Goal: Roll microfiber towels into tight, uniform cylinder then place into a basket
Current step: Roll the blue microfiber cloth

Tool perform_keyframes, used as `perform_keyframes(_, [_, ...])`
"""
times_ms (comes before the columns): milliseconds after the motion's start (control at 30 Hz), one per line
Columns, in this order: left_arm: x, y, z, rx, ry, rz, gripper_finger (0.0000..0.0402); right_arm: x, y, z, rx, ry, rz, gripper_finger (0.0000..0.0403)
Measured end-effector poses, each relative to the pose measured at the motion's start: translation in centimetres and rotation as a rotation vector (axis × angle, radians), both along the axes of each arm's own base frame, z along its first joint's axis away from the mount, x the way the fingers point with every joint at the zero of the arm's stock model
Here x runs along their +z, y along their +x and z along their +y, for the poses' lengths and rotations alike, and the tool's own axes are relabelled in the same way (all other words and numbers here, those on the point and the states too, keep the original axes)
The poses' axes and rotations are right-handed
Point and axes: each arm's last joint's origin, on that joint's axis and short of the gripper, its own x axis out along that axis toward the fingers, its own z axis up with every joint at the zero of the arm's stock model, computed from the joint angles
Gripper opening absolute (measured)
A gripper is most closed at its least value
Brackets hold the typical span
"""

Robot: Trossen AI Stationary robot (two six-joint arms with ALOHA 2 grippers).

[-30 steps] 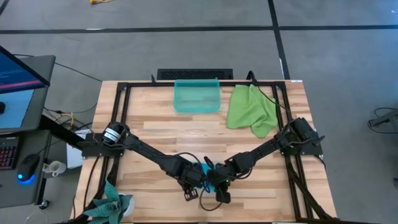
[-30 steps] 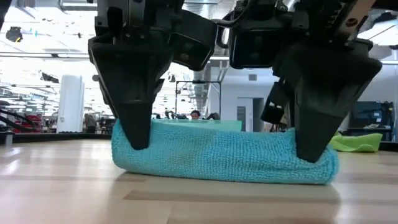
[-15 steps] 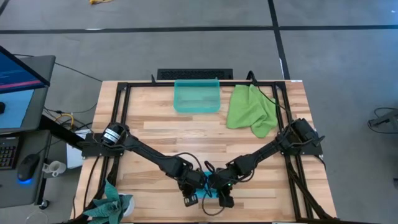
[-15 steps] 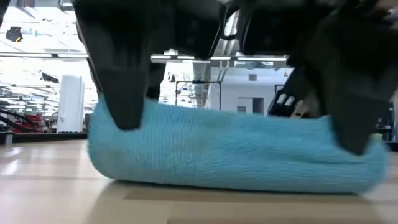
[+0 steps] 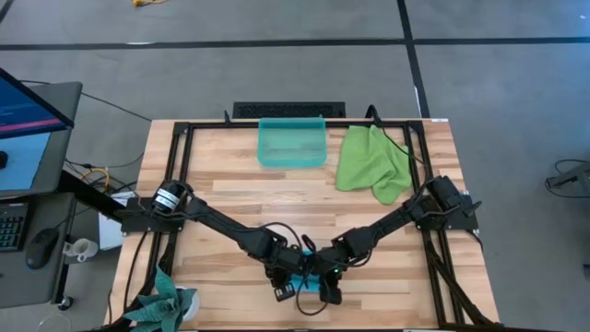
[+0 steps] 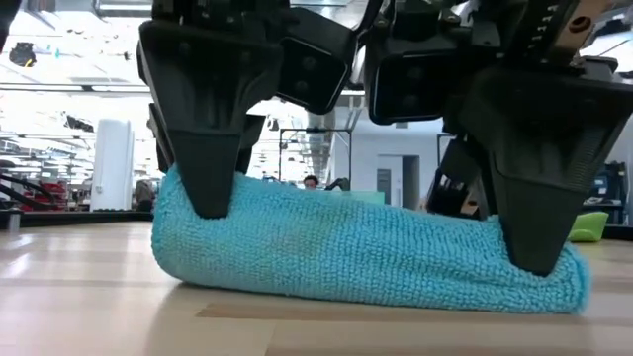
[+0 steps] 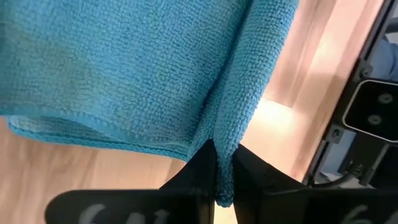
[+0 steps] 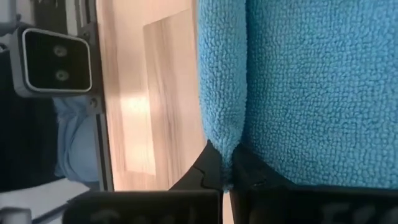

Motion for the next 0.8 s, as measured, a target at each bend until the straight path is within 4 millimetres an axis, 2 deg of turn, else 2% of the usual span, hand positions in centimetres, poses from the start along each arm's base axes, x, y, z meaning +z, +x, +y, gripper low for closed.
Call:
perform_keyframes(267, [-0.1,-0.3,-0.1,0.001,0.022,0.017,0.0035,-0.1,0.2,-0.5,-0.094,-0.033,0.017,0.0017])
perform_keyframes(633, [-0.6,-2.2,0.4,-0.018,0.126,0.196,0.0078,-0.3,-0.4,-0.4,-0.094,-0.076,0.057,0.0017])
perform_keyframes(800, [-0.5,-2.8,-0.9,-0.103,0.151,0.154,0.0081,-0.3,-0.4,-0.5,-0.097,-0.083,0.057,0.0022])
